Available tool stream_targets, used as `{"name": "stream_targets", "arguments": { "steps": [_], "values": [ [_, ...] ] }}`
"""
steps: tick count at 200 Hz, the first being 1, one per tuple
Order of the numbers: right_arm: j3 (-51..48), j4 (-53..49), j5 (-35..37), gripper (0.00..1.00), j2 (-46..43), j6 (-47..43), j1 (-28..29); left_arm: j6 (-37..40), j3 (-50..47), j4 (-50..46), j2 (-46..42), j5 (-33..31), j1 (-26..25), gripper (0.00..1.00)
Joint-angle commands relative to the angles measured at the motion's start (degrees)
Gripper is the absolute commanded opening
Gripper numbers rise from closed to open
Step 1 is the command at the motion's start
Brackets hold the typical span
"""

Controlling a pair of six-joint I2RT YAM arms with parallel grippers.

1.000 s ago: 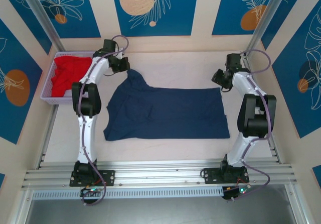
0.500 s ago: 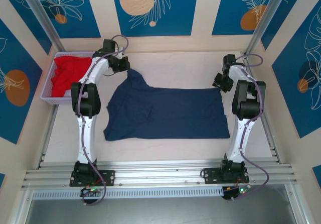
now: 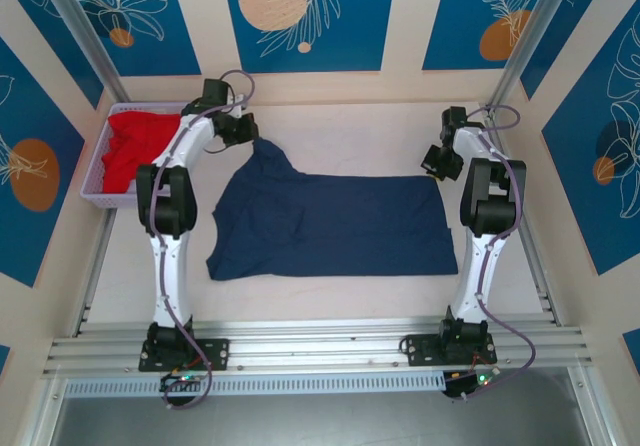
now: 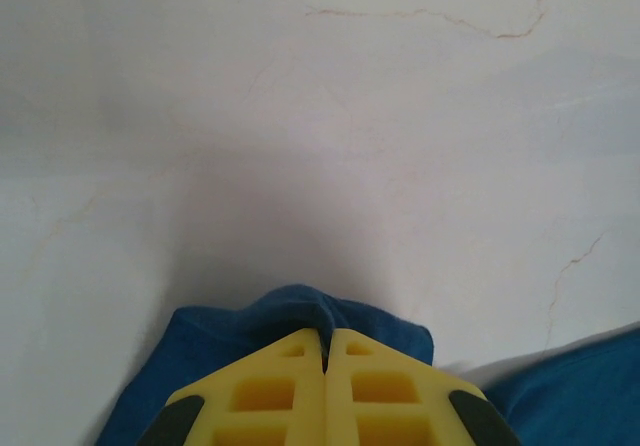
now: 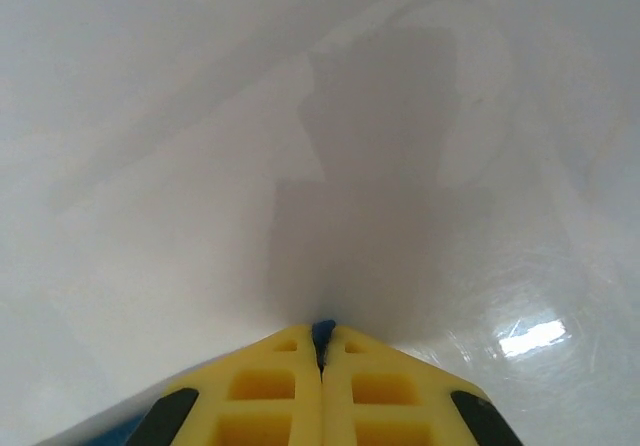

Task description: Fold the inside-out t-shirt

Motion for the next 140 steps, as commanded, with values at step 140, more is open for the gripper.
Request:
{"name": "stream_targets", "arguments": {
  "steps": [140],
  "values": [
    [-26.0,5.84,-1.27,0.01,-33.69,-7.58,-1.13,-10.76,-45.22,-7.31,-49.74,-0.05,1.13,0.0]
  ]
}}
